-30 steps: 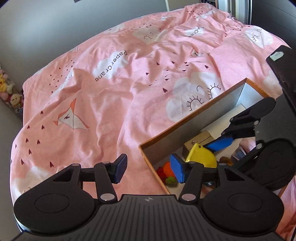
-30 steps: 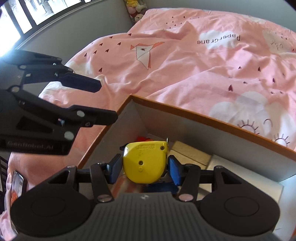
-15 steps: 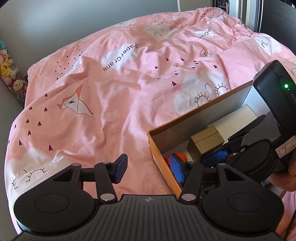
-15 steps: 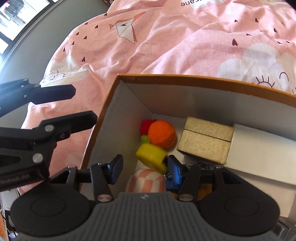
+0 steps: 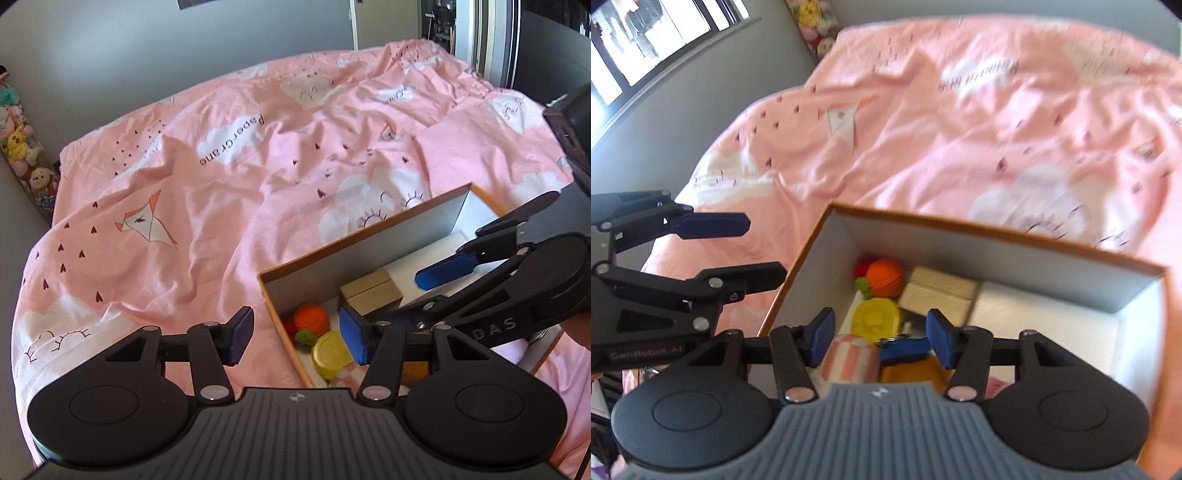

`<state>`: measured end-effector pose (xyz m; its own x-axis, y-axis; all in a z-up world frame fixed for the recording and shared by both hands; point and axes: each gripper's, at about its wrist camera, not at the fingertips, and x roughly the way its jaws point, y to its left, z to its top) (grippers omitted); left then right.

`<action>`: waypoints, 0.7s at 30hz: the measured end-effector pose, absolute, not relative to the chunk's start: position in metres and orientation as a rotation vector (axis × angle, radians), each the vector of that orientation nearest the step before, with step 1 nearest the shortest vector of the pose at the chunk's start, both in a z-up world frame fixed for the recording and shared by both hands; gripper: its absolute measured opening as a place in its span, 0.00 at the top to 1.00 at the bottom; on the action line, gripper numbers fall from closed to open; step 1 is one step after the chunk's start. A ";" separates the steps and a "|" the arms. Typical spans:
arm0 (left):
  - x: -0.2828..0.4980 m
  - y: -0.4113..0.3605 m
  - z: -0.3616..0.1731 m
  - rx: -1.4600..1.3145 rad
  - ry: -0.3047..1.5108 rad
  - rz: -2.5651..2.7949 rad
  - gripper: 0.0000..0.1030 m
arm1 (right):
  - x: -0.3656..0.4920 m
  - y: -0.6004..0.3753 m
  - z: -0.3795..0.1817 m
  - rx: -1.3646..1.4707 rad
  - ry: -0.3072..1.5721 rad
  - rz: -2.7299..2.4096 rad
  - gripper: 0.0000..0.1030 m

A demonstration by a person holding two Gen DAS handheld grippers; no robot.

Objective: Organize objects

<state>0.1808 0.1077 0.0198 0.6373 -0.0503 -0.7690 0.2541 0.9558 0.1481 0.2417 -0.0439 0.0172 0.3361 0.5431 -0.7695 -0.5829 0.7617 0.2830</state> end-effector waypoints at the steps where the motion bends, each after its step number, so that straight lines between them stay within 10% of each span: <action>1: 0.177 0.104 0.023 0.247 0.851 -0.171 0.37 | 0.236 -0.051 0.024 -0.052 0.959 0.723 0.43; 9: 0.142 0.070 0.044 0.167 0.750 -0.068 0.18 | 0.181 -0.107 0.067 -0.112 0.729 0.631 0.29; 21: 0.090 0.040 0.044 0.016 0.680 0.064 0.16 | 0.106 -0.160 0.078 -0.085 0.504 0.480 0.09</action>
